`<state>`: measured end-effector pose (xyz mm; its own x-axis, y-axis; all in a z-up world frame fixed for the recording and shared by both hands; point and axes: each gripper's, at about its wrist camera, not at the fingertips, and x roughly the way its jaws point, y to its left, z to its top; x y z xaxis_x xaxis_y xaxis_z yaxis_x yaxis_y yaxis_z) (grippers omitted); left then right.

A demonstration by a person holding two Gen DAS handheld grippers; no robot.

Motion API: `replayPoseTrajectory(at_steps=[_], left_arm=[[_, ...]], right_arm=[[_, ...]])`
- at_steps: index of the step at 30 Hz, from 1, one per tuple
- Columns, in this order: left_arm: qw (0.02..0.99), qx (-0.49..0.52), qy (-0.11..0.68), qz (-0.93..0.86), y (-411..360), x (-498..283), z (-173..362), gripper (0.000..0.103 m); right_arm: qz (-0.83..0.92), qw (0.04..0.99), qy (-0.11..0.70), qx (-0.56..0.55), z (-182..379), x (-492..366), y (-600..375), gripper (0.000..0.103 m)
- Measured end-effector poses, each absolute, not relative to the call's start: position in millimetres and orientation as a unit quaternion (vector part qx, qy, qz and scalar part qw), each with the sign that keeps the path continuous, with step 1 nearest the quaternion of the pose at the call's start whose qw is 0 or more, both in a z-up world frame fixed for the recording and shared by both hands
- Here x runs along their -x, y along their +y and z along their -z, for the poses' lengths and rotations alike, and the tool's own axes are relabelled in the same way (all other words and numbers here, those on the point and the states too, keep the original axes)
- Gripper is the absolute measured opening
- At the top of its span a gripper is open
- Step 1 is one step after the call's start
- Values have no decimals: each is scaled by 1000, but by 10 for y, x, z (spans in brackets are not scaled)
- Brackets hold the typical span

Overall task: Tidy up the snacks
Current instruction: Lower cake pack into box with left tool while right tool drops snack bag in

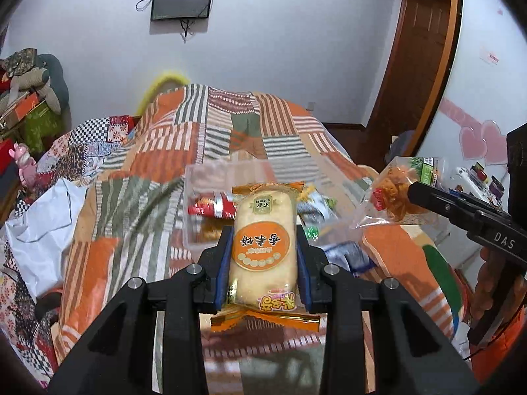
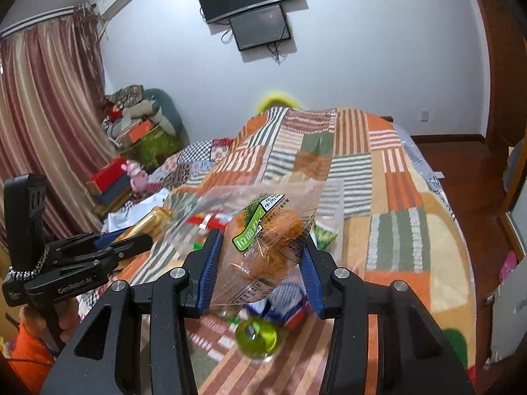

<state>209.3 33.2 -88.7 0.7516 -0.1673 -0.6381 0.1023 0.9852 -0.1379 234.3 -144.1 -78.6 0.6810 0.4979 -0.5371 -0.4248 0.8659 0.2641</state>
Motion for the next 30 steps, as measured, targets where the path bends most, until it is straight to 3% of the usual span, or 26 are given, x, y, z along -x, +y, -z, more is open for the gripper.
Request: replayPoseTrajectory(at_steps=[30], left_arm=[[910,81,404,32,714,-3316,1349,34]], right_arm=[[-247,894,367,-68,1214,-3278,-1056,42]])
